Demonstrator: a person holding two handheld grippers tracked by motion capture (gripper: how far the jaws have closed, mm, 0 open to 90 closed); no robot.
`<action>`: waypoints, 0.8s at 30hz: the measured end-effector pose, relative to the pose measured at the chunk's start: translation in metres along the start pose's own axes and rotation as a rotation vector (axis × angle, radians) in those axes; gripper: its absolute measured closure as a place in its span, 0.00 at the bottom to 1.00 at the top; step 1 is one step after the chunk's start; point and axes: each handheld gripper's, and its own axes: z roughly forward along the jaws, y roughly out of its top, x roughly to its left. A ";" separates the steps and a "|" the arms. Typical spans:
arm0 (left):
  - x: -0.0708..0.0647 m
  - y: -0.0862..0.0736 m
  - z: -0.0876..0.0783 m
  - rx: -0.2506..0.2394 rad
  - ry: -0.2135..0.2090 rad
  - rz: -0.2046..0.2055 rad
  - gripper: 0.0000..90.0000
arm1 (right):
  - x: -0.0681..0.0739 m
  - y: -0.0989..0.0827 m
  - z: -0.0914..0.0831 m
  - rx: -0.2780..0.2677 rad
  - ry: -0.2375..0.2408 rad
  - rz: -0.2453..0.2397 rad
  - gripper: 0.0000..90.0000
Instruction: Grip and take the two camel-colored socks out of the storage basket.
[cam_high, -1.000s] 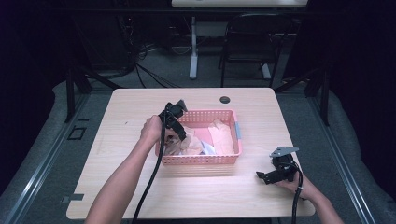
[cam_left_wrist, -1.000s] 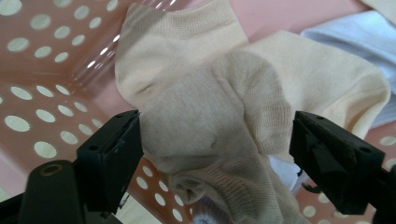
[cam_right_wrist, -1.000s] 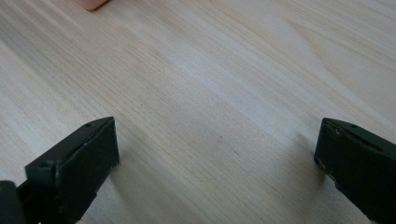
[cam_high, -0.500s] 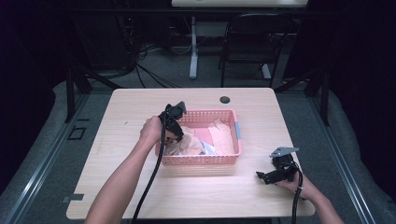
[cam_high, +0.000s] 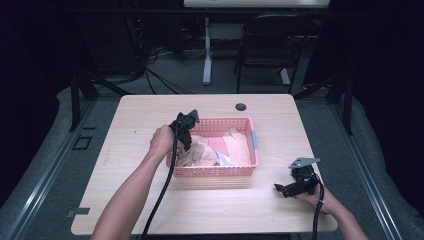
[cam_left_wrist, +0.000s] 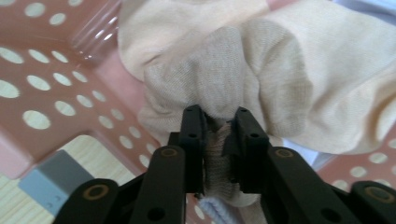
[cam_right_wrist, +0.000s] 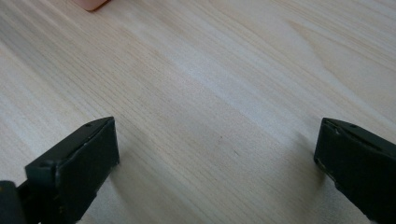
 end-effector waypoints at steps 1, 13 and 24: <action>0.000 0.000 -0.002 -0.006 -0.001 0.003 0.88 | 0.000 0.000 0.000 0.000 -0.001 0.000 0.00; 0.003 -0.007 -0.044 -0.108 0.002 0.018 0.88 | 0.000 0.000 0.000 -0.001 -0.002 -0.002 0.00; -0.006 -0.004 -0.080 -0.137 -0.014 0.070 0.88 | 0.000 0.000 0.000 0.001 0.000 -0.002 0.00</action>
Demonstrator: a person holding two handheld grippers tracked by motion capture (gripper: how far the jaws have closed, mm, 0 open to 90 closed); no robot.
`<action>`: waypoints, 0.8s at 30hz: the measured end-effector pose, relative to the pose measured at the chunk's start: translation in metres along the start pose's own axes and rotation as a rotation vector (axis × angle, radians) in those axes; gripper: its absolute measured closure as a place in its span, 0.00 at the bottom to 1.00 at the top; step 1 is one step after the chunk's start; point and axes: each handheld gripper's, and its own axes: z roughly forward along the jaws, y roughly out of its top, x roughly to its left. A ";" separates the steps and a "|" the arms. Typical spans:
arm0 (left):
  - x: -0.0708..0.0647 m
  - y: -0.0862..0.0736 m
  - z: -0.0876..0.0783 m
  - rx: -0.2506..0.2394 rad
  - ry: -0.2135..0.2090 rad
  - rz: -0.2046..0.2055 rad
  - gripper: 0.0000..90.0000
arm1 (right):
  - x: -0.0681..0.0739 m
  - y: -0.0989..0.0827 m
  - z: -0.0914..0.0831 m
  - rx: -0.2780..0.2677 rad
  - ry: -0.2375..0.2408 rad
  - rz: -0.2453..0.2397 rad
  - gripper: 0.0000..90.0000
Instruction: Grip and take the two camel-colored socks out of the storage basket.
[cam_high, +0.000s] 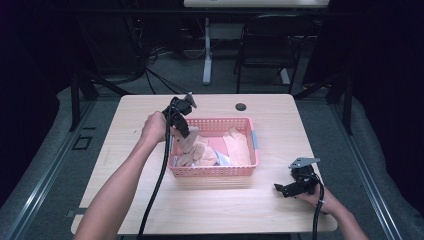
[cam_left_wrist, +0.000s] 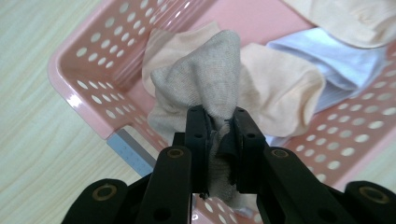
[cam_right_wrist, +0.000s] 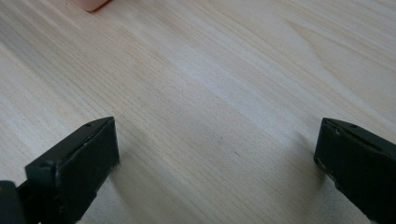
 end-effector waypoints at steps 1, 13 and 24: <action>-0.002 0.001 -0.005 -0.004 0.003 0.006 0.88 | 0.000 0.000 0.000 -0.005 0.001 0.004 0.00; -0.014 0.010 -0.043 -0.016 0.023 0.060 0.88 | 0.000 0.000 0.000 -0.006 -0.002 0.006 0.00; -0.015 0.010 -0.071 -0.041 0.046 0.069 0.88 | 0.001 0.000 0.001 -0.006 -0.006 0.008 0.00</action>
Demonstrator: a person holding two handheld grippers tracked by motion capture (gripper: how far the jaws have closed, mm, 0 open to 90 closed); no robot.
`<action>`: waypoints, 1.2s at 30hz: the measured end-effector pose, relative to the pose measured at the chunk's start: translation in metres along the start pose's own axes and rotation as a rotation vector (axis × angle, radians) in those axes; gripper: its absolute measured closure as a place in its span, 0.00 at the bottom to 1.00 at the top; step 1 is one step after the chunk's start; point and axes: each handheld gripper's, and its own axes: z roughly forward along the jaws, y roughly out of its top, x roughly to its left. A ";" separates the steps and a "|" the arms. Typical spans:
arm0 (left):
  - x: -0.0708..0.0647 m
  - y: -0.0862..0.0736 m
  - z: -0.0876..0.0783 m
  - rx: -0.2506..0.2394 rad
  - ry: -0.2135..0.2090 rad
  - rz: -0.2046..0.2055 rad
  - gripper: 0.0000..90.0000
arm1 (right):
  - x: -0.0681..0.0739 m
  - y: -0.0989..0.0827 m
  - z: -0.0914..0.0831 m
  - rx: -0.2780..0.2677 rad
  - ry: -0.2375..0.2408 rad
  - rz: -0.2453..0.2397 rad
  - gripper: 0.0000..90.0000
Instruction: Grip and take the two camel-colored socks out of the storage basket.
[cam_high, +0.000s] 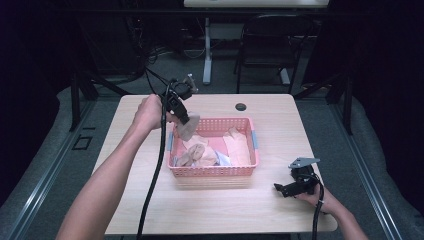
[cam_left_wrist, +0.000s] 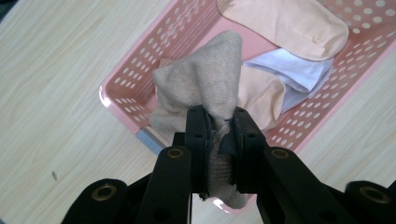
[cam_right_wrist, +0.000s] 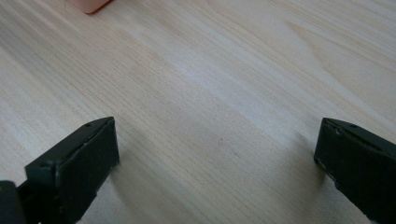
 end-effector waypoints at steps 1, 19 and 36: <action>0.001 -0.002 -0.002 -0.005 0.003 -0.004 0.88 | 0.000 0.000 0.000 -0.003 -0.002 0.002 0.00; 0.039 -0.051 -0.034 -0.027 0.049 -0.093 0.88 | 0.001 -0.001 0.000 -0.008 -0.006 0.013 0.00; 0.081 -0.113 -0.057 0.000 0.100 -0.216 0.88 | 0.002 -0.001 0.001 -0.016 -0.011 0.011 0.00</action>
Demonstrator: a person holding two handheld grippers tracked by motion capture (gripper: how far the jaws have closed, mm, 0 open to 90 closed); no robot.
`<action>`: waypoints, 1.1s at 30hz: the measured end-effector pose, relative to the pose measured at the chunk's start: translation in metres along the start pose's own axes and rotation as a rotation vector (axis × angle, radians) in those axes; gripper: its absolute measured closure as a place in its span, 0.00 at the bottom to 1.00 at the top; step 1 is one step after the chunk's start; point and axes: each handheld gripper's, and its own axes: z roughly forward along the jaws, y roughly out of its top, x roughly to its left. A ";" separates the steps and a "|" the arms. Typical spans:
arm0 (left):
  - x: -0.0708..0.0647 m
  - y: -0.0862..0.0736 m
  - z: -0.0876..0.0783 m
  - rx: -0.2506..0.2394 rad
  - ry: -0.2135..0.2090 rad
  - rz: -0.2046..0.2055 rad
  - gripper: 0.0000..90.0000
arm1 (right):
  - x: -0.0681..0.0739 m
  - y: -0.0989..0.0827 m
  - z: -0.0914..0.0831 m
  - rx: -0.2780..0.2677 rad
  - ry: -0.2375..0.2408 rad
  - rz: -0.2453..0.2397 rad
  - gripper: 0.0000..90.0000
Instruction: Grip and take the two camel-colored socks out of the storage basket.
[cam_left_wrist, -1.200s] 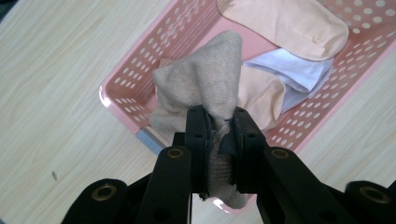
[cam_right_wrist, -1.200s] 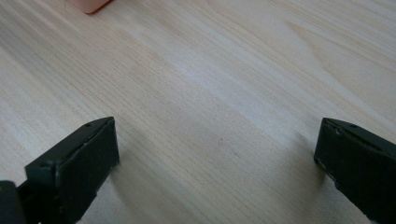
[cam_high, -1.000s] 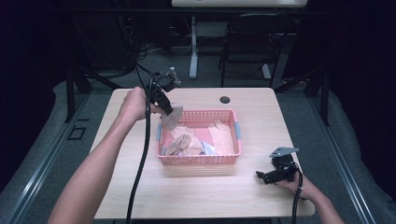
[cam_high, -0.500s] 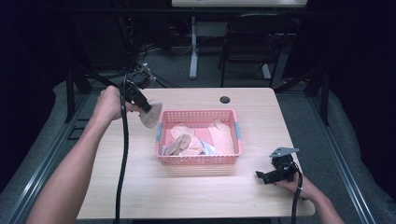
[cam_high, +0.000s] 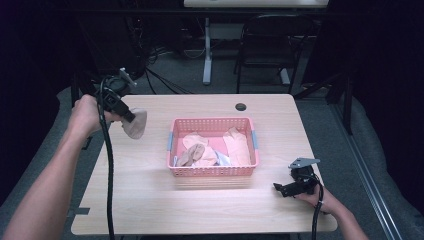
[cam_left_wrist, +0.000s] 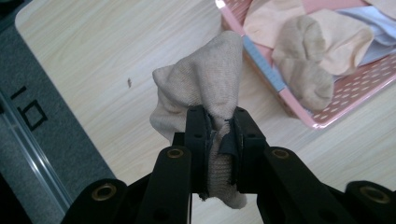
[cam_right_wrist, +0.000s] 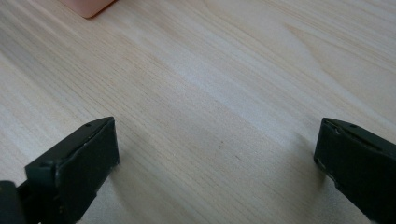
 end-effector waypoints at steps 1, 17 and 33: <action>0.000 0.000 0.000 0.000 0.000 0.000 0.88 | 0.000 0.000 0.000 0.000 -0.001 0.001 0.00; 0.027 -0.038 0.047 0.061 -0.011 -0.084 0.88 | 0.000 0.000 0.000 -0.003 -0.006 0.000 0.00; 0.039 -0.073 0.132 0.149 -0.085 -0.189 0.87 | 0.001 0.000 0.000 -0.006 -0.003 0.005 0.00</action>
